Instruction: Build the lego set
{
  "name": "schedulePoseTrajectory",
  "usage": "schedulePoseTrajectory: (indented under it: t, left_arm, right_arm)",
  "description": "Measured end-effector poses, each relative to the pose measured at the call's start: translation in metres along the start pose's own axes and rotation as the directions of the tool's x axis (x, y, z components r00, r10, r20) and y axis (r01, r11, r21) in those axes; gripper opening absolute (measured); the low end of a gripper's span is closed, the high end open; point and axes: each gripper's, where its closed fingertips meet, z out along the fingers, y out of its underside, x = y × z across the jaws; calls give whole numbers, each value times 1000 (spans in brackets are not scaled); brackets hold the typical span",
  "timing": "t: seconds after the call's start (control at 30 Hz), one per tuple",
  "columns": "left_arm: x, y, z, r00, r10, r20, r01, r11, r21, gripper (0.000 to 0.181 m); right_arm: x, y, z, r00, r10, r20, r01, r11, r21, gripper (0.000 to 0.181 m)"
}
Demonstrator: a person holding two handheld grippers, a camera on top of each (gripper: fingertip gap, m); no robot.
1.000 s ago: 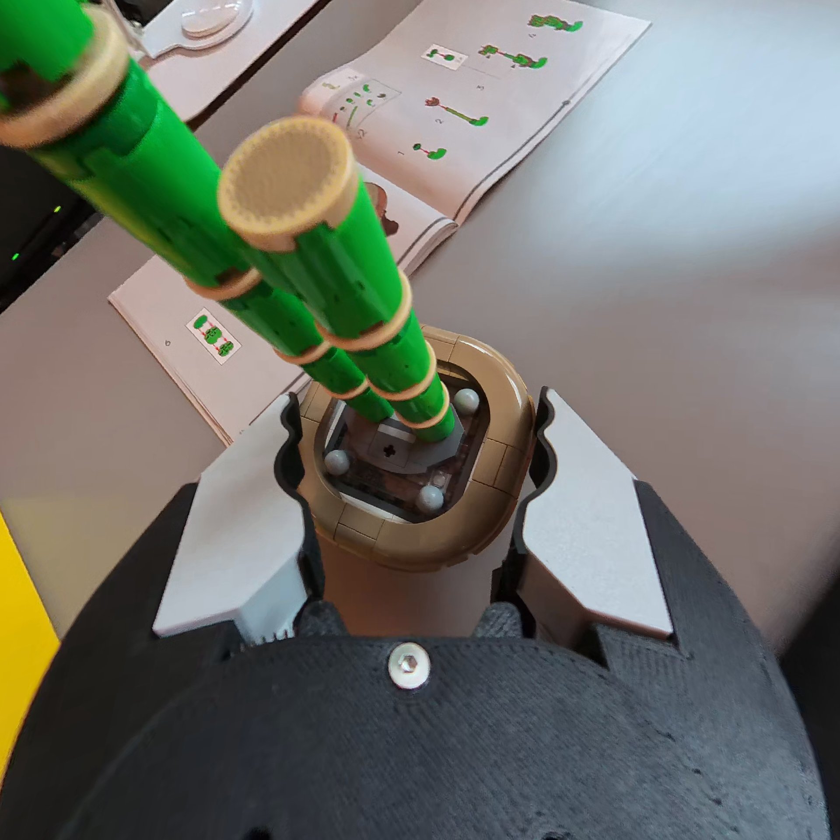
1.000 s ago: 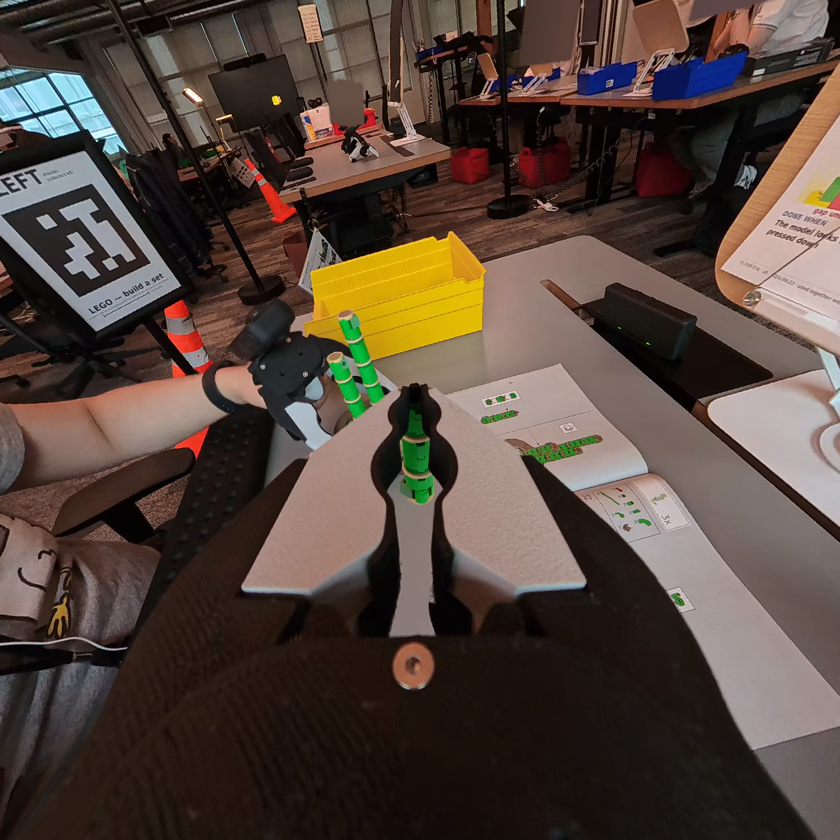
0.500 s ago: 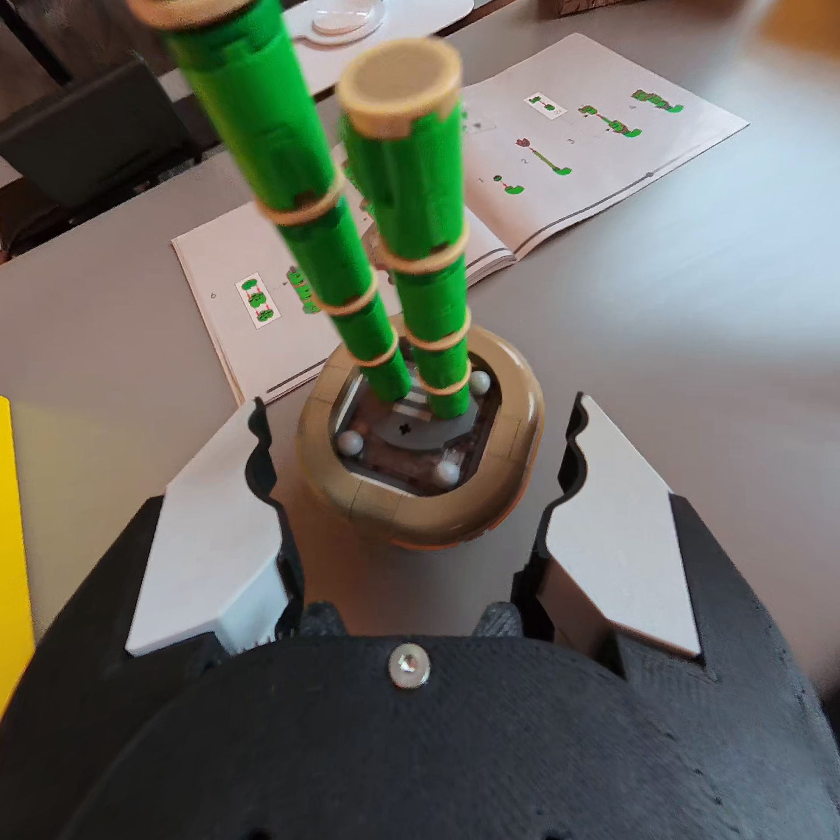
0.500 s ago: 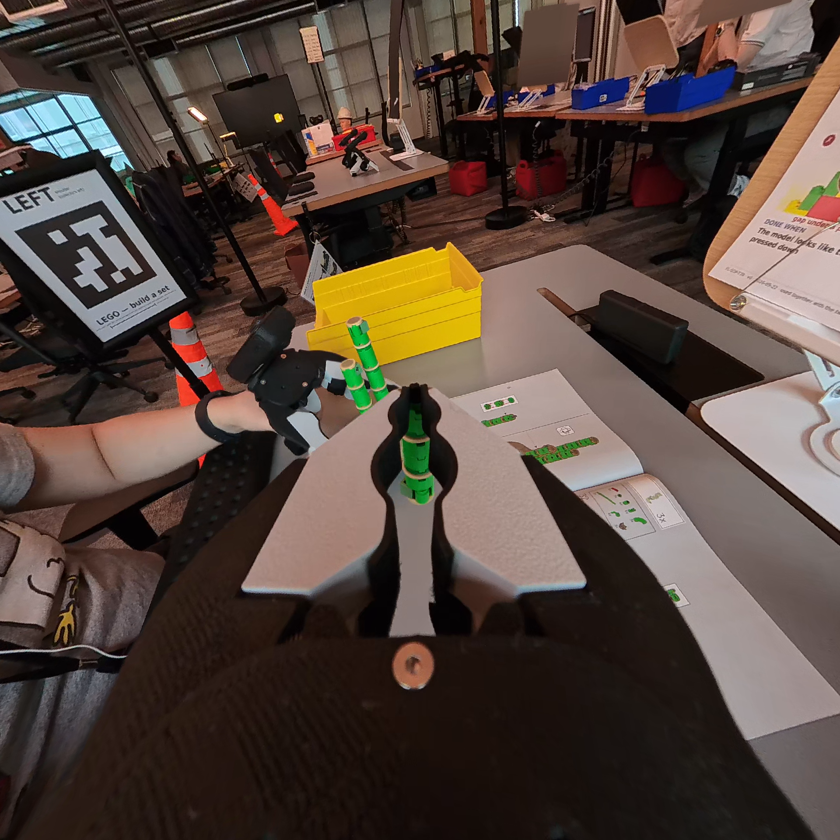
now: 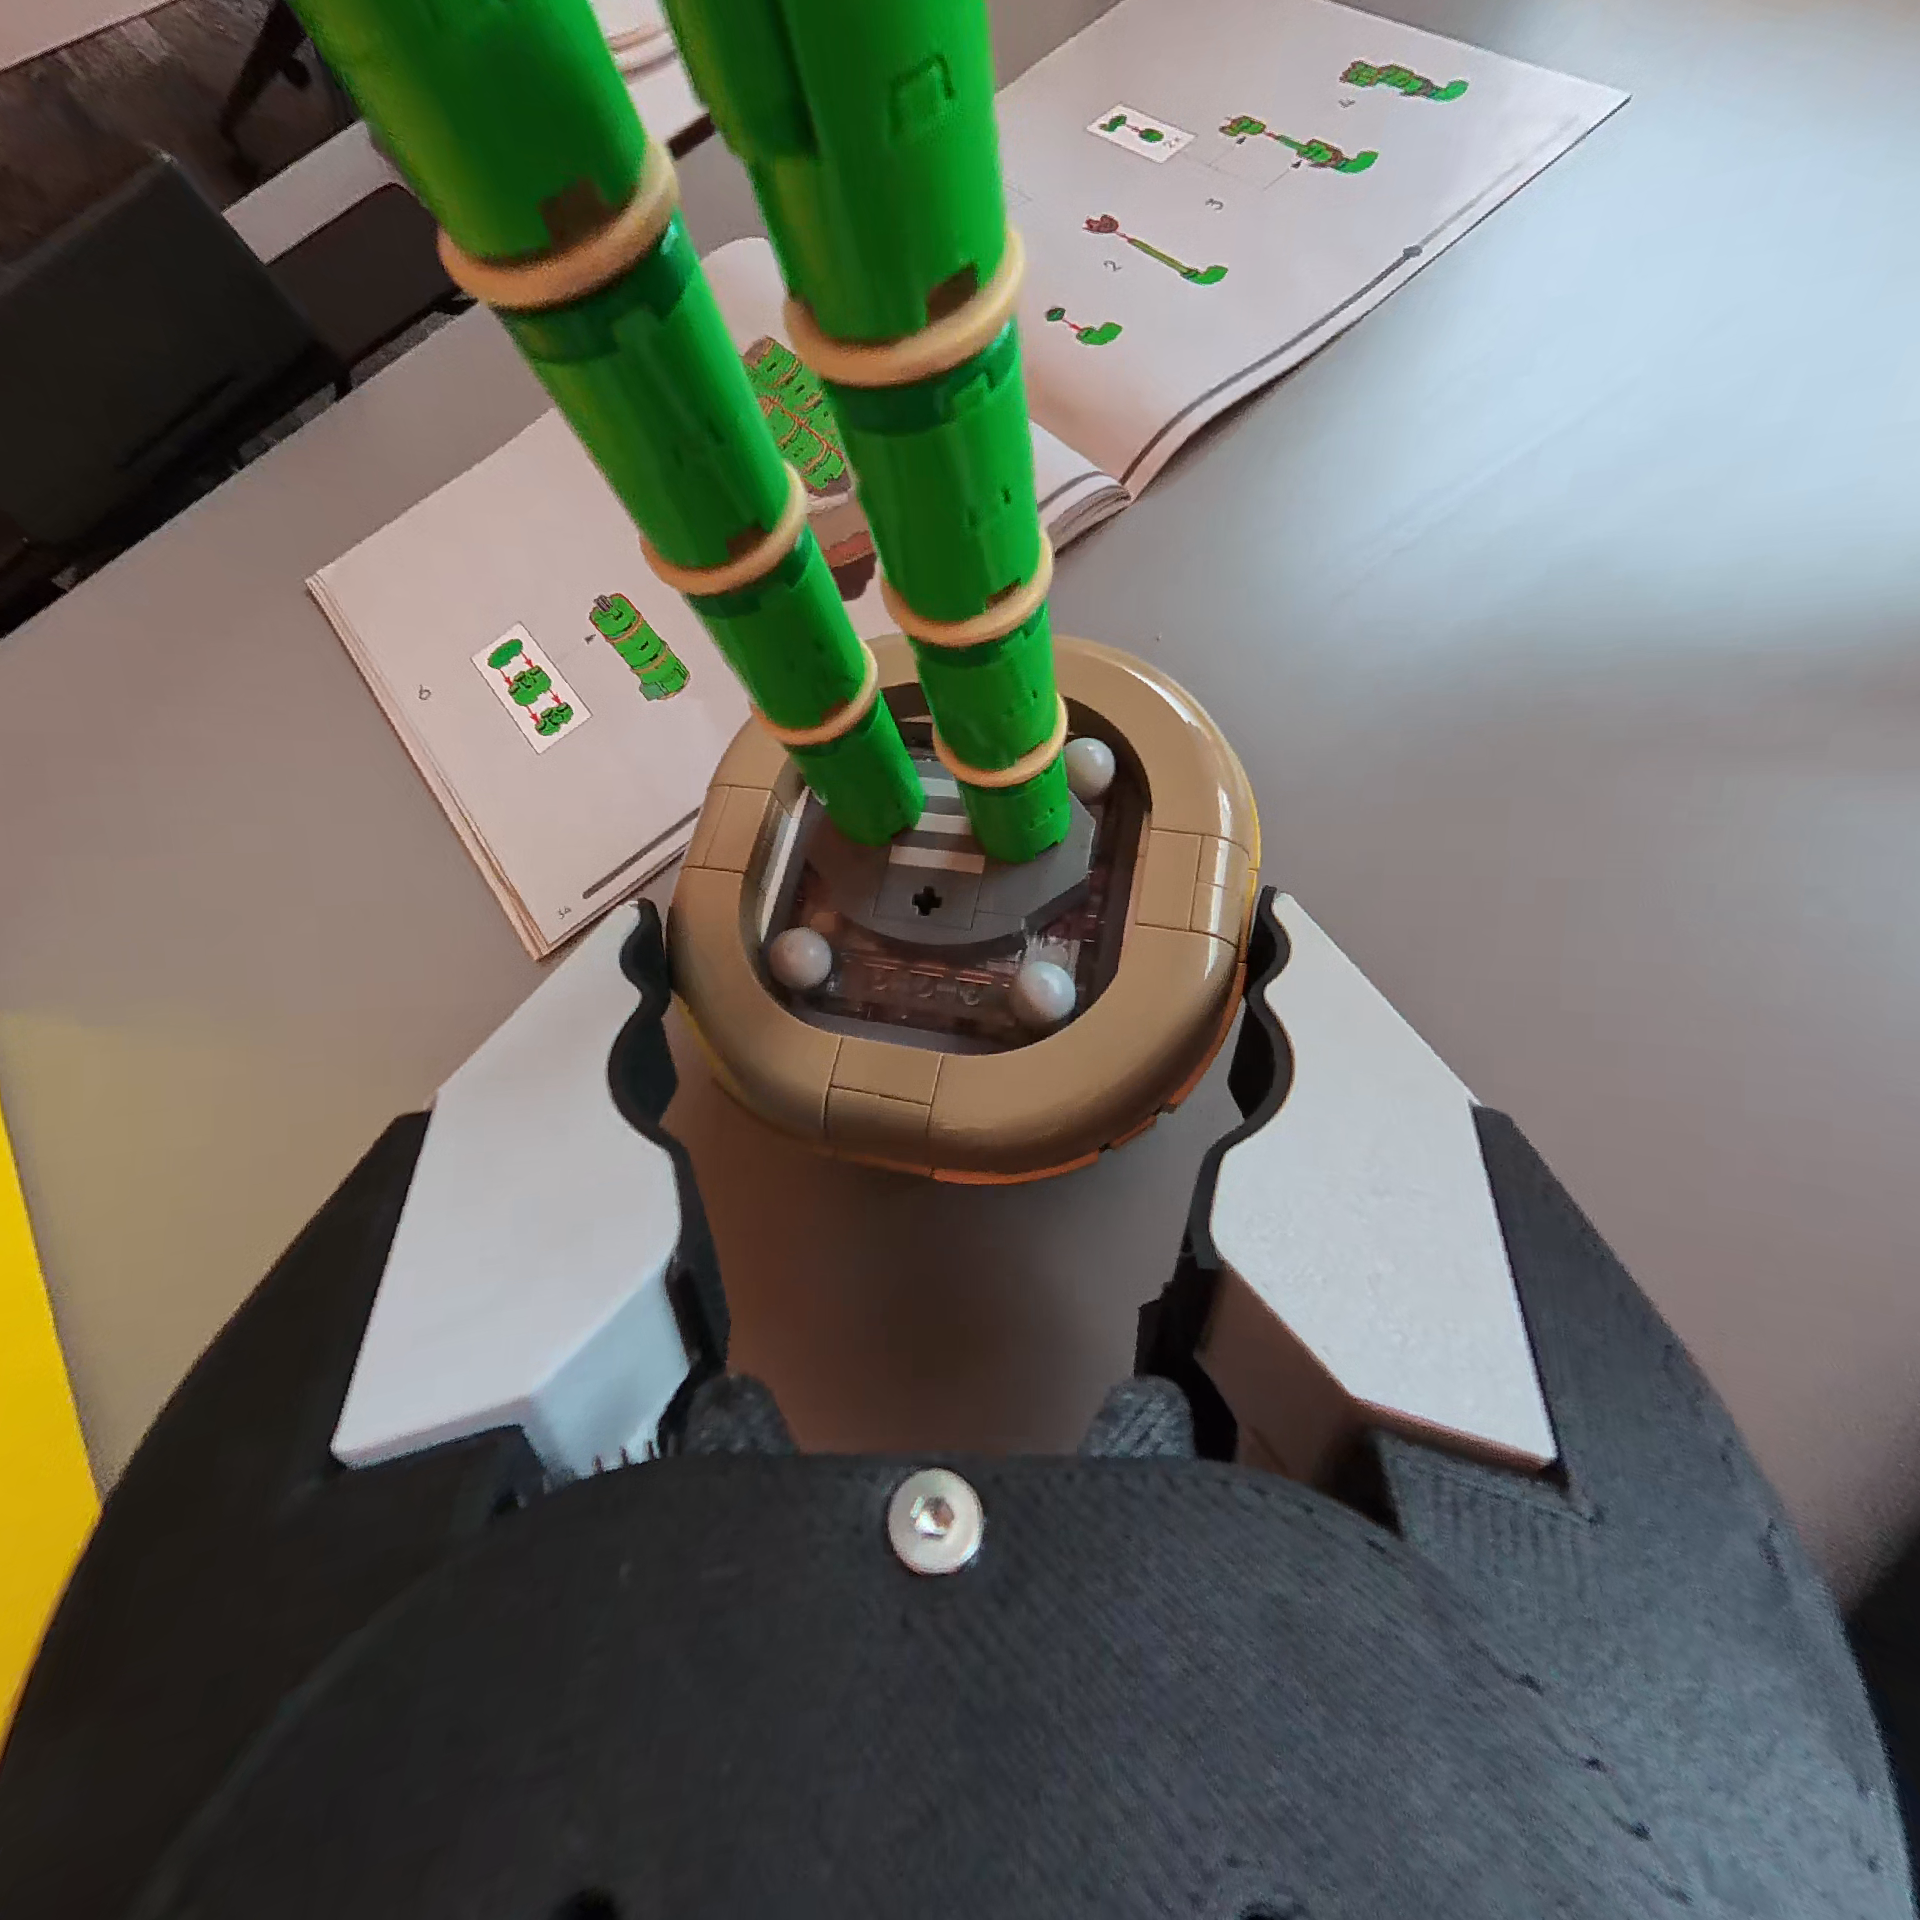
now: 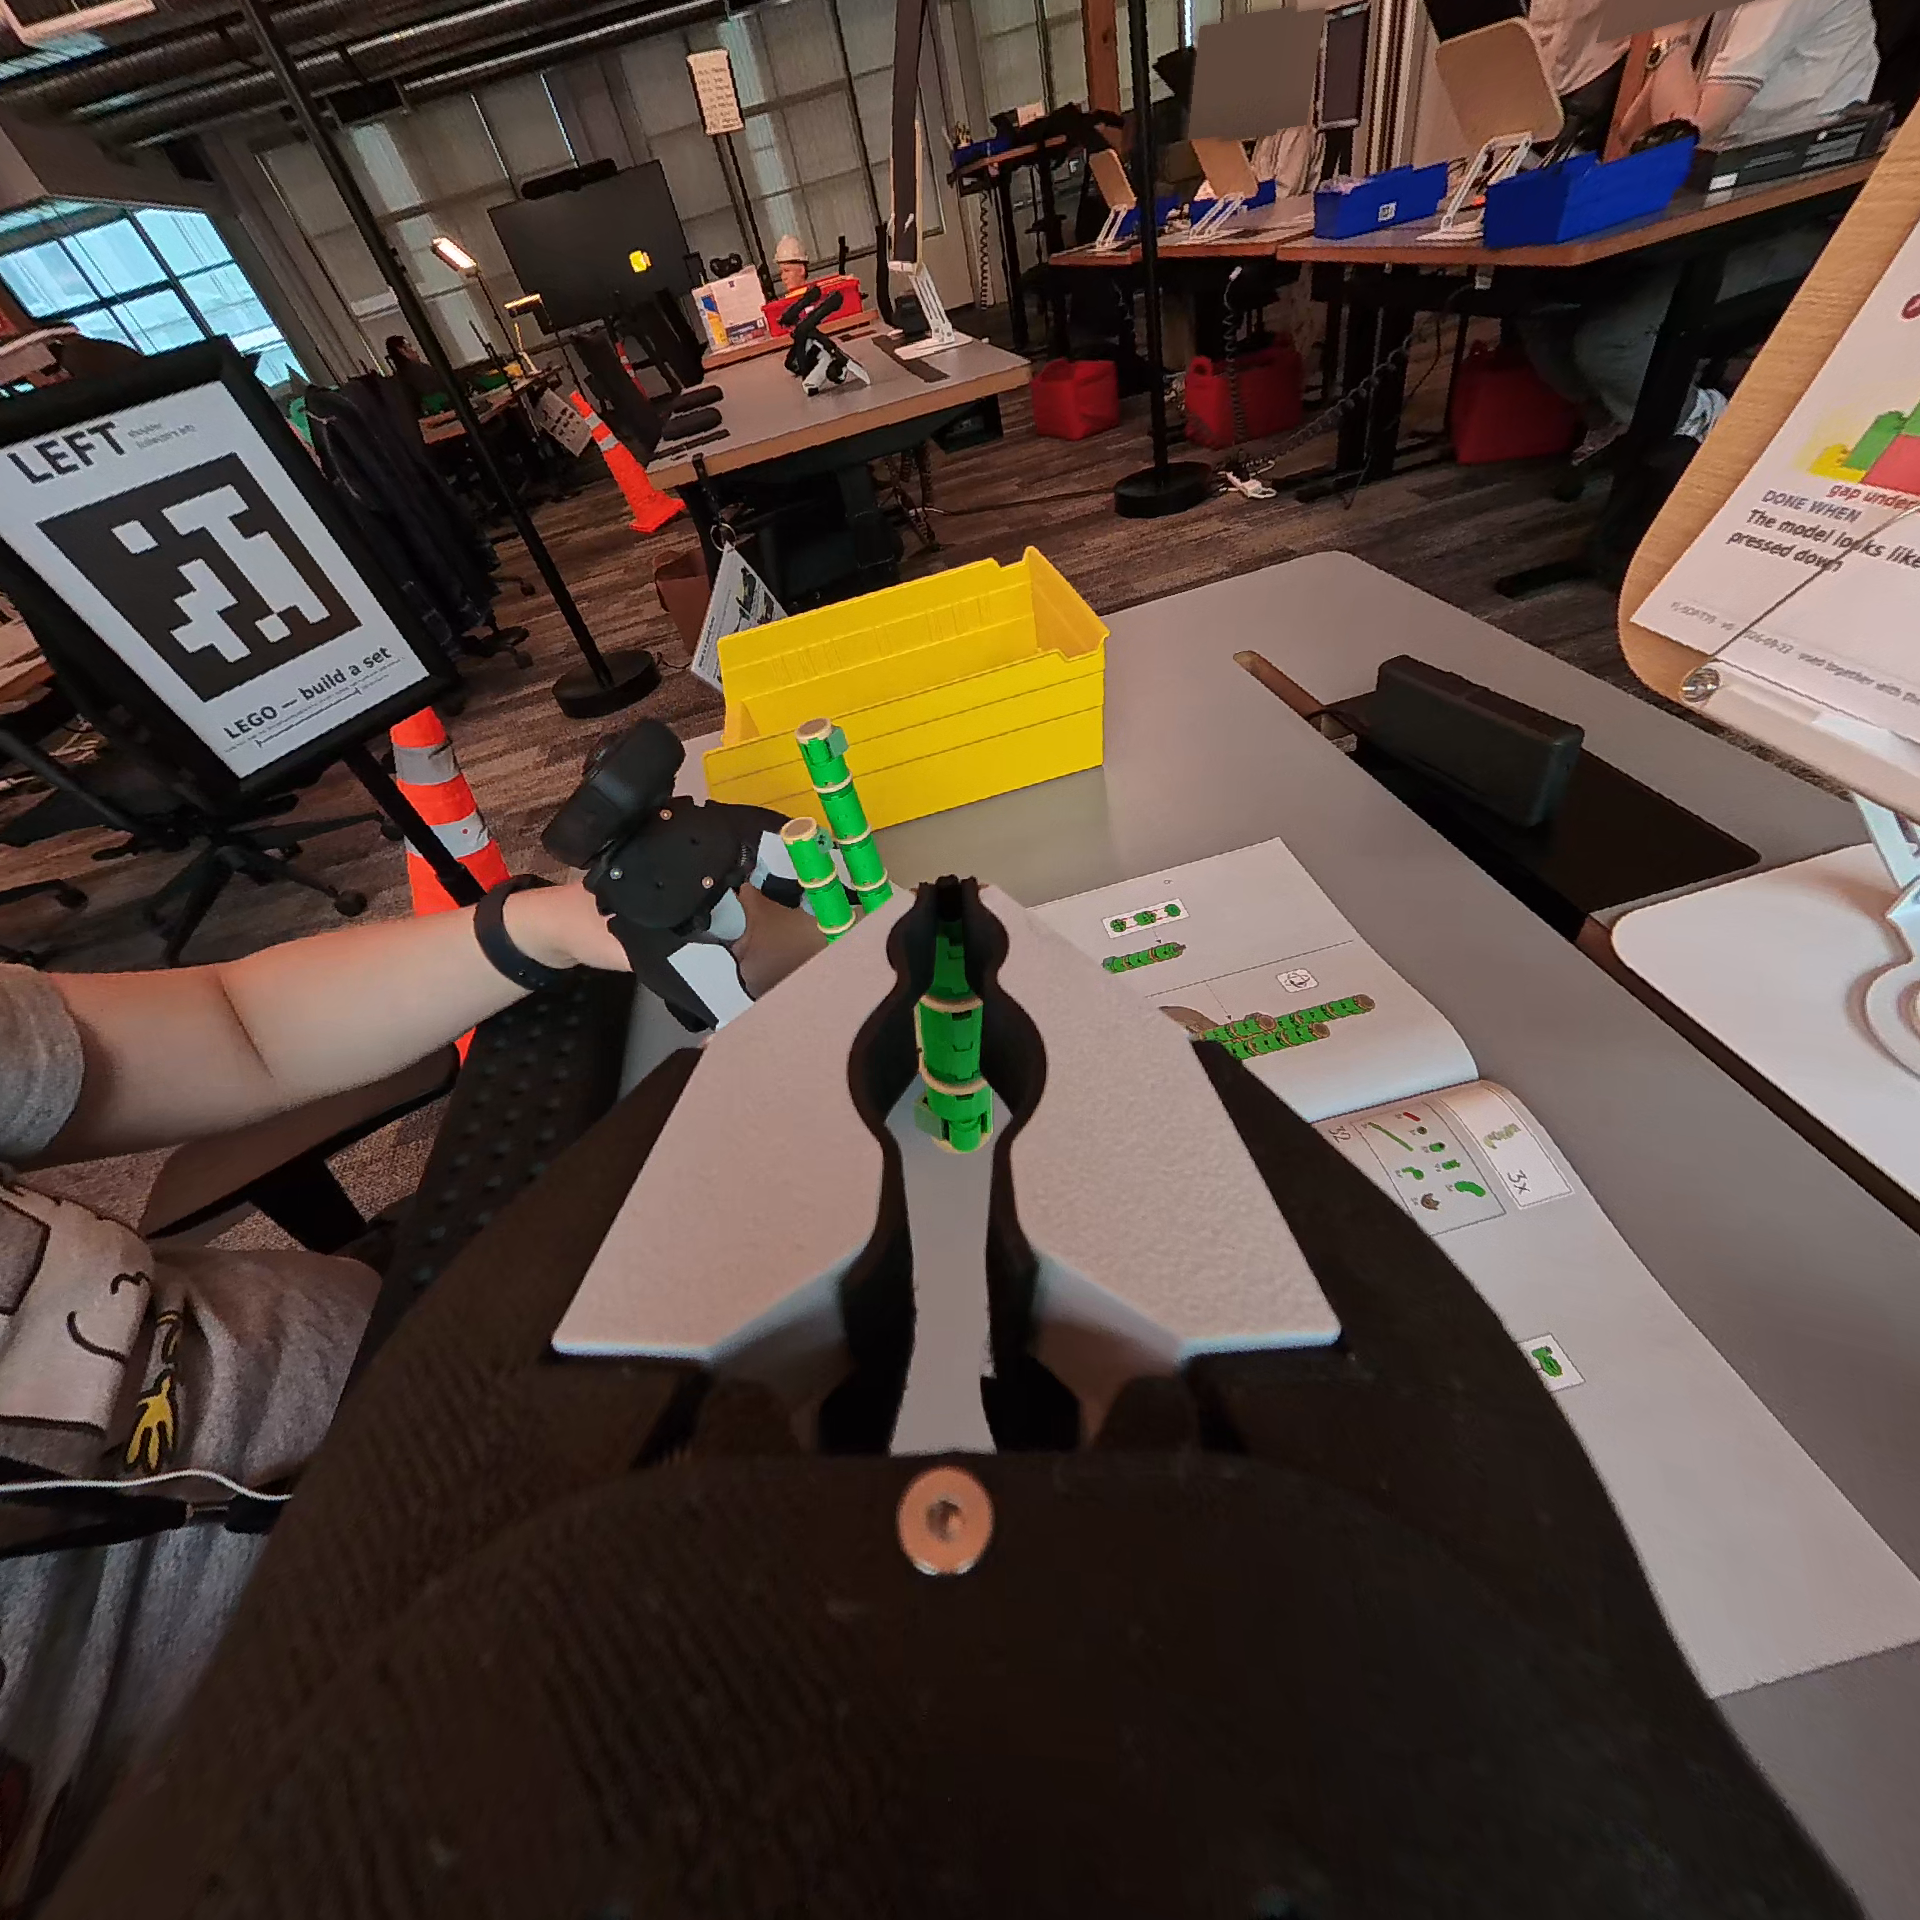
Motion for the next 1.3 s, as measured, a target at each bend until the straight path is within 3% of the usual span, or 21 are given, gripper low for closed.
schedulePoseTrajectory:
  t: [0.63,0.87,1.03,1.3]
  left_arm:
    - [-6,-7,8,976,-132,172,130,991,20,110]
    - [-3,-8,2,977,-129,171,116,989,86,116]
    - [-3,-18,-8,973,-55,224,23,990,142,113]
    - [0,-6,0,978,-28,206,12,997,79,108]
  right_arm:
    - [2,3,3,1000,7,1,-7,1000,-9,3]
    - [4,4,3,1000,15,1,-15,1000,-9,3]
    - [3,5,4,1000,13,0,-13,1000,-12,3]
    - [5,8,7,1000,20,0,-20,1000,-22,3]
